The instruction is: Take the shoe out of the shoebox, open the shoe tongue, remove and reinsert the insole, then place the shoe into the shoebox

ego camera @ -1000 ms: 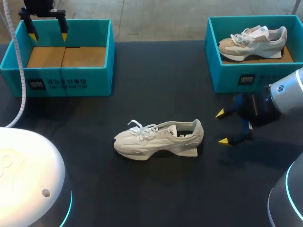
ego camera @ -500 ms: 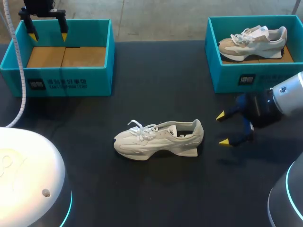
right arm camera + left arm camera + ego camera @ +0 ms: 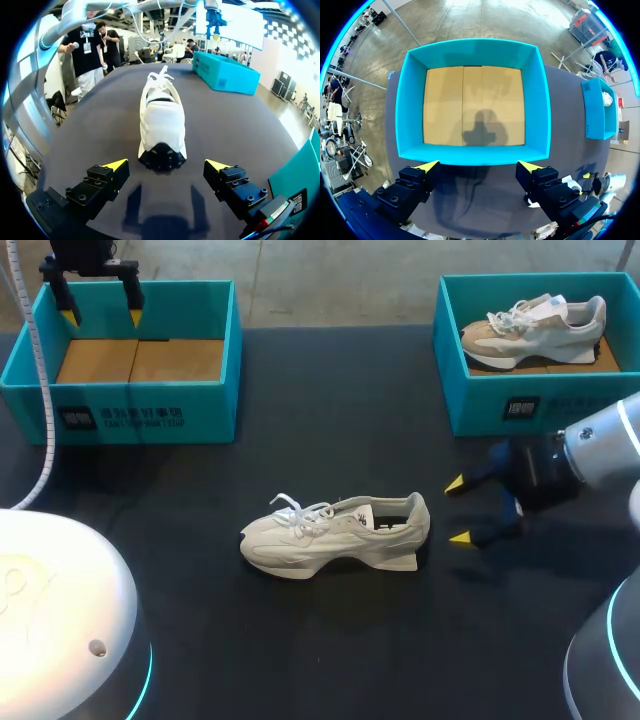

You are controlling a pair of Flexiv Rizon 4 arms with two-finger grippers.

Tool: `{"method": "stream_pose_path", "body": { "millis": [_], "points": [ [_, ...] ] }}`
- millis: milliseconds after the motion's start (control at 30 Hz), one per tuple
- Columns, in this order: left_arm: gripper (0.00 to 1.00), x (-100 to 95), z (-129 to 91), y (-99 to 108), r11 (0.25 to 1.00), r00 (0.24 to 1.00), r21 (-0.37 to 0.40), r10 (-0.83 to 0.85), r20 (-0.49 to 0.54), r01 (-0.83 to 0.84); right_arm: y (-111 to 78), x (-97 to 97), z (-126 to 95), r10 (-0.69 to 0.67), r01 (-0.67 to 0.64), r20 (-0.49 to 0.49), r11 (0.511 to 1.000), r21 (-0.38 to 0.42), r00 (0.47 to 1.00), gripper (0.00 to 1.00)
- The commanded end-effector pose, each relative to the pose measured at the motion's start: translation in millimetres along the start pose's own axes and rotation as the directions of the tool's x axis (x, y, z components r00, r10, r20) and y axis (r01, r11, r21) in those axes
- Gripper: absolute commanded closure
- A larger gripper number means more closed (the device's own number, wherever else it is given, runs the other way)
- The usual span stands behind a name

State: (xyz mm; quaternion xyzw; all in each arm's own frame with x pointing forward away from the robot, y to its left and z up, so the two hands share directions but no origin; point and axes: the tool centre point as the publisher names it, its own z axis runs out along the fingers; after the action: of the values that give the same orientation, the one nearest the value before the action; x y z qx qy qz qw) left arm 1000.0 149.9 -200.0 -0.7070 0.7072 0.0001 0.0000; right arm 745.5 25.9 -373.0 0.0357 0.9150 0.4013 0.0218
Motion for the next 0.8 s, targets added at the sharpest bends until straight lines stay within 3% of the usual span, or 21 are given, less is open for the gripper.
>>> {"method": "stream_pose_path", "body": {
  "millis": [33, 800],
  "points": [
    [0.0, 0.0, 0.0, 0.0, 1.0, 1.0, 0.0, 0.0, 0.0, 0.0, 2.0, -2.8, 13.5, 0.003, -0.003, -0.001, 1.0, -0.005, 1.0, 0.0],
    [0.0, 0.0, 0.0, 0.0, 1.0, 1.0, 0.0, 0.0, 0.0, 0.0, 12.4, 0.9, 58.4, 0.066, -0.063, 0.028, 0.994, -0.085, 0.997, 0.0]
  ]
}}
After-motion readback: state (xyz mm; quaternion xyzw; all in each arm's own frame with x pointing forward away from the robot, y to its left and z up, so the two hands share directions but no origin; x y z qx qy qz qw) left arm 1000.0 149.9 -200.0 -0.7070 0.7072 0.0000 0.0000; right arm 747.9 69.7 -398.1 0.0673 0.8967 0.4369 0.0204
